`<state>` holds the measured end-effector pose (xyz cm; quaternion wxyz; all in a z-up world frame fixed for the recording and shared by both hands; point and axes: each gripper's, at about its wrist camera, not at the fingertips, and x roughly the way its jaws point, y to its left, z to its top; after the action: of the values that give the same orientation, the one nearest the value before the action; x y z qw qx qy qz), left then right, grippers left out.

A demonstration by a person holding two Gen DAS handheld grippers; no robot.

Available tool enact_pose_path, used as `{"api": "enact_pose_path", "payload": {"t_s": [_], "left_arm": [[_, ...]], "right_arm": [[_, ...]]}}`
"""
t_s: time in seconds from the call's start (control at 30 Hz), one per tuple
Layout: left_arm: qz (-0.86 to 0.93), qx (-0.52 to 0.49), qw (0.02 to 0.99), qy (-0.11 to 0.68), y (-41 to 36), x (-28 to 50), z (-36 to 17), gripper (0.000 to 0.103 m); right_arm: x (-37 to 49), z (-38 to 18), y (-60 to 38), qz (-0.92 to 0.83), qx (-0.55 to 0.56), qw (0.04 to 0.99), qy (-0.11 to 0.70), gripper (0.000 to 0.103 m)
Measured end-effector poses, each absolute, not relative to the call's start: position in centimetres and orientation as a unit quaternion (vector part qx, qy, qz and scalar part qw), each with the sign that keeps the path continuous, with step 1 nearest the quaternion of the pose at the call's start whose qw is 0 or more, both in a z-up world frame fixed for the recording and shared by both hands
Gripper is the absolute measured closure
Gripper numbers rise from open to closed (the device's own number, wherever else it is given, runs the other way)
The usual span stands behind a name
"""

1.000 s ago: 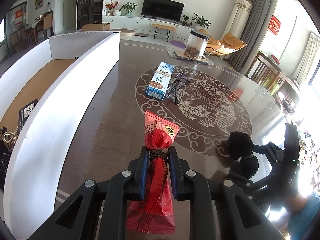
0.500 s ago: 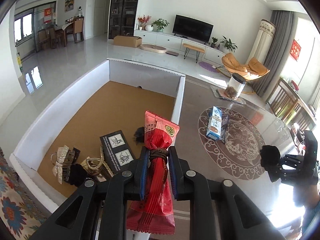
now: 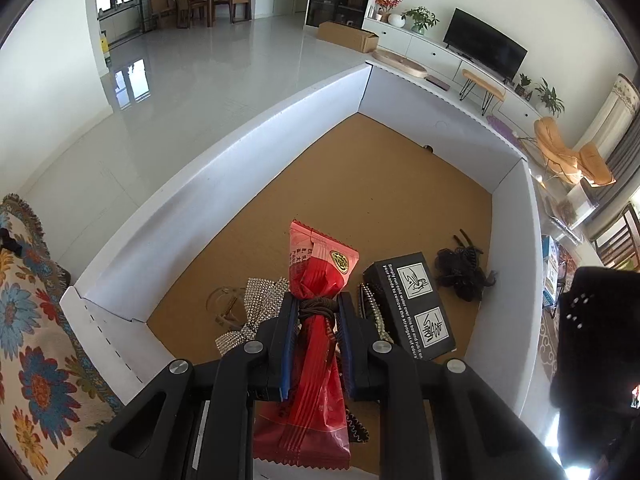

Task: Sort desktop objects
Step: 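Carry the red bag and black pouch into the bin and open both grippers, then withdraw both grippers from the bin back over the table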

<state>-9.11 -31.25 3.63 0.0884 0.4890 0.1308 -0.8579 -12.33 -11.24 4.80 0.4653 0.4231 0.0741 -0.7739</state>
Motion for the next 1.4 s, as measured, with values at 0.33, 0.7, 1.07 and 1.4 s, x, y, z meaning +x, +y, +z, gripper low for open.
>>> {"api": "enact_pose_path", "payload": {"t_s": [0.33, 0.7, 1.07, 1.4], "left_arm": [[-0.867, 0.465, 0.138, 0.11, -30.5, -8.3, 3.6, 0.015], [-0.92, 0.39, 0.014, 0.02, -16.0, -4.1, 8.8, 0.014], [-0.86, 0.498, -0.101, -0.045, -0.3, -9.2, -1.3, 0.015], [-0.842, 0.53, -0.079, -0.058, 2.0, -16.1, -6.0, 0.013]], "right_arm": [[-11.3, 0.3, -13.0, -0.76, 0.428, 0.474, 0.117, 0.023], [-9.9, -3.5, 11.5, -0.874, 0.4, 0.272, 0.034, 0.0], [-5.8, -9.1, 25.3, -0.882, 0.452, 0.132, 0.024, 0.0], [-4.9, -11.0, 24.4, -0.882, 0.446, 0.146, 0.03, 0.0]]}}
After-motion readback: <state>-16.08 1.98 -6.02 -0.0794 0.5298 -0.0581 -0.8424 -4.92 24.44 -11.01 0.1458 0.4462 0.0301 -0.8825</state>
